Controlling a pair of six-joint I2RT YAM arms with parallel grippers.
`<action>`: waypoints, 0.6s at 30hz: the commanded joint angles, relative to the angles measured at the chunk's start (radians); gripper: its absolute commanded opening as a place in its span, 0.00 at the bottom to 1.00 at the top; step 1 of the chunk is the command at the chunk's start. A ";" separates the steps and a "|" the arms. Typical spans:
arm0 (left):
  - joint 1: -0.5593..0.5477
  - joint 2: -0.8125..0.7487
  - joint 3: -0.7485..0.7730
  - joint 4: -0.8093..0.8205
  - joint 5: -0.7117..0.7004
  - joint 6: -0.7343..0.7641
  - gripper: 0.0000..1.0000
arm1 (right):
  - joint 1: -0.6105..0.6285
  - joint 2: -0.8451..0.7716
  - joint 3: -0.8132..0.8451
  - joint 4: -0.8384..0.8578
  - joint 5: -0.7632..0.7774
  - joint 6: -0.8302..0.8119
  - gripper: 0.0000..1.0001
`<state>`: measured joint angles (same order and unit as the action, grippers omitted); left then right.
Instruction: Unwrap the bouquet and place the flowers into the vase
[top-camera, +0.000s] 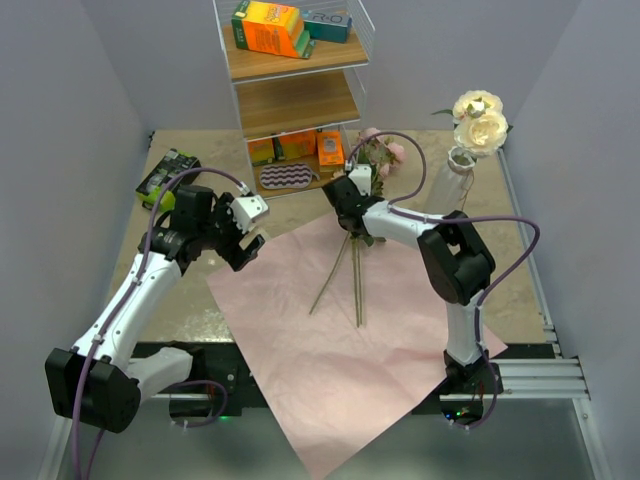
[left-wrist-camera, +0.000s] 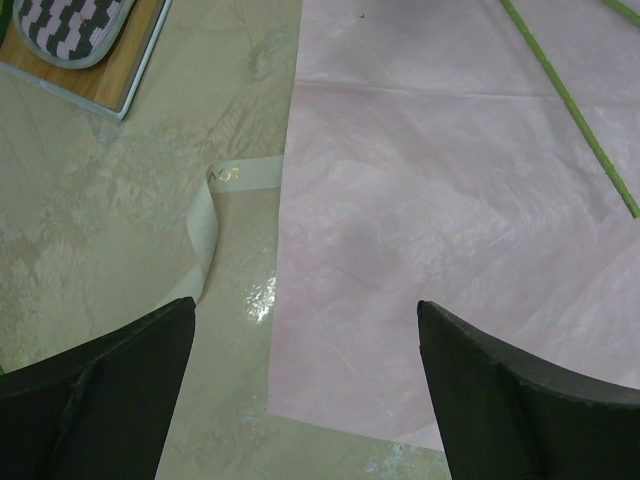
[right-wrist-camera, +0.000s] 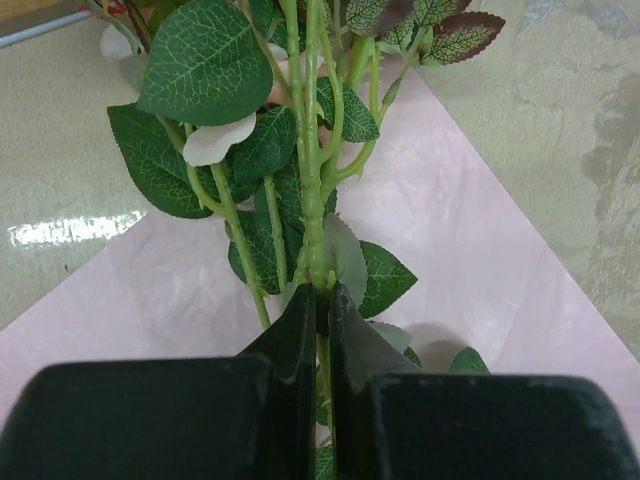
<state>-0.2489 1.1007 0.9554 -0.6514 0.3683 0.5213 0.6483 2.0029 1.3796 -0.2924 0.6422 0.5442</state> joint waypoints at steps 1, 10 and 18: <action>0.008 -0.013 -0.003 0.035 -0.008 0.028 0.97 | -0.004 -0.032 0.001 0.042 0.008 0.019 0.00; 0.008 -0.021 0.000 0.030 0.003 0.022 0.97 | 0.033 -0.206 -0.036 0.078 0.030 -0.026 0.00; 0.008 -0.025 0.014 0.021 0.014 0.016 0.96 | 0.161 -0.424 -0.119 0.147 0.097 -0.116 0.00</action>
<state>-0.2489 1.0996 0.9554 -0.6521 0.3634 0.5282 0.7433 1.6917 1.3098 -0.2352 0.6788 0.4847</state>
